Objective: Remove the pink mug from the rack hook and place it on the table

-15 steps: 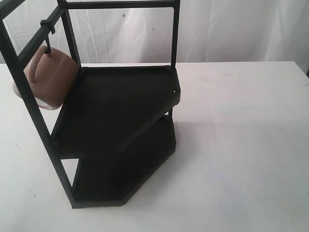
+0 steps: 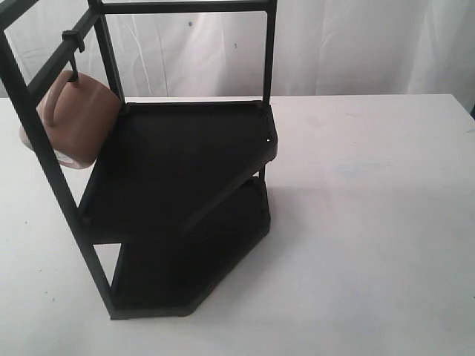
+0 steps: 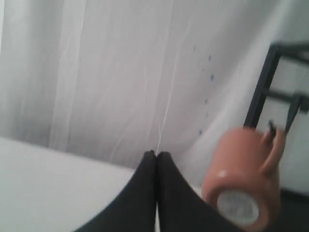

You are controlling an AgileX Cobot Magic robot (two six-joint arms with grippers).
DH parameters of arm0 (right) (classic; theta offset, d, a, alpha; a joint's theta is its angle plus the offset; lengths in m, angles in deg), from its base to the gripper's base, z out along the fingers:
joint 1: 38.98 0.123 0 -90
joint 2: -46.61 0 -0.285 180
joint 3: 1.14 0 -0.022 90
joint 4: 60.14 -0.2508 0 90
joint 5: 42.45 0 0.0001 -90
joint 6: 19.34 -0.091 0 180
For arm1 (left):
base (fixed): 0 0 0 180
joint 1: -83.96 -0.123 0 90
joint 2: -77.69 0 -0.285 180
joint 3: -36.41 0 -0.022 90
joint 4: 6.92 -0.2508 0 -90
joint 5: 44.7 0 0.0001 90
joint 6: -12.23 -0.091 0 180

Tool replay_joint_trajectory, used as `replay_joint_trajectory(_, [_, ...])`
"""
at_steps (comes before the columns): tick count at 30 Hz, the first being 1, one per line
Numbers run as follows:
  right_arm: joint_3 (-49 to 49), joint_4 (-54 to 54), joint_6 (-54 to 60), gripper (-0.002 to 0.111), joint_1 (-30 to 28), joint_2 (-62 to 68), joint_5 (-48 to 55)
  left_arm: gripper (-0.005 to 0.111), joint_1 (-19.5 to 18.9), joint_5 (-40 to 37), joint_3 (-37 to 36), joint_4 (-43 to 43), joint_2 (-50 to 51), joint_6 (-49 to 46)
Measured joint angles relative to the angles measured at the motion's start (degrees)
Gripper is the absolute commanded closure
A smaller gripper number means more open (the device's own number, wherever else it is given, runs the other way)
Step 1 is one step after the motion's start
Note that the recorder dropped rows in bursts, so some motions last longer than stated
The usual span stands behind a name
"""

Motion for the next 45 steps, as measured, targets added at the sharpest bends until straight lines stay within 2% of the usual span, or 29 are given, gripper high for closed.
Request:
replay_joint_trajectory(5, [0.0, 0.0, 0.0, 0.108, 0.0, 0.0, 0.0, 0.107, 0.0, 18.27, 0.0, 0.0, -0.12, 0.36])
replay_joint_trajectory(8, [0.0, 0.0, 0.0, 0.108, 0.0, 0.0, 0.0, 0.107, 0.0, 22.24, 2.93, 0.28, -0.12, 0.93])
replay_joint_trajectory(10, [0.0, 0.0, 0.0, 0.108, 0.0, 0.0, 0.0, 0.107, 0.0, 21.56, 6.91, 0.28, -0.12, 0.74])
replay_joint_trajectory(13, [0.0, 0.0, 0.0, 0.108, 0.0, 0.0, 0.0, 0.107, 0.0, 13.99, 13.03, -0.37, -0.12, -4.72])
replay_joint_trajectory(15, [0.0, 0.0, 0.0, 0.108, 0.0, 0.0, 0.0, 0.107, 0.0, 5.27, 16.62, -1.46, 1.55, -11.03])
replay_joint_trajectory(19, [0.0, 0.0, 0.0, 0.108, 0.0, 0.0, 0.0, 0.107, 0.17, -8.5, 17.67, -2.09, 8.46, -22.28])
replay_joint_trajectory(21, [0.0, 0.0, 0.0, 0.108, 0.0, 0.0, 0.0, 0.107, 0.84, -10.74, 15.58, -2.09, 12.92, -26.36])
replay_joint_trajectory(25, [0.0, 0.0, 0.0, 0.108, 0.0, 0.0, 0.0, 0.107, 2.17, -8.11, 12.48, -2.24, 19.71, -28.89])
replay_joint_trajectory(27, [0.0, 0.0, -0.1, 0.108, 0.0, 0.0, 0.0, 0.107, 2.87, -9.11, 12.74, -2.24, 21.91, -29.13])
replay_joint_trajectory(29, [0.0, 0.0, -0.1, 0.108, 0.0, 0.0, 0.0, 0.107, 3.36, -13.25, 14.94, -2.24, 23.56, -28.85])
replay_joint_trajectory(31, [0.0, 0.0, -0.1, 0.108, 0.0, 0.0, 0.0, 0.107, 4.15, -18.97, 18.52, -2.24, 25.4, -26.61])
replay_joint_trajectory(34, [0.0, 0.0, -0.1, 0.108, 0.03, 0.0, 0.0, 0.107, 5.46, -31.48, 26.49, -2.24, 28.81, -22.37])
replay_joint_trajectory(39, [0.0, 0.0, -0.1, 0.108, 0.03, 0.0, 0.0, 0.107, 8.04, -58.36, 42.59, -1.66, 37.16, -21.08])
replay_joint_trajectory(42, [0.0, 0.0, -0.1, 0.108, 0.03, 0.0, 0.0, 0.107, 9.71, -67.61, 51.91, 3.47, 41.06, -25.26])
replay_joint_trajectory(45, [0.0, 0.0, -0.1, 0.108, 0.03, 0.0, 0.0, 0.107, 10.83, -71.02, 58.56, 12.26, 42.84, -35.57])
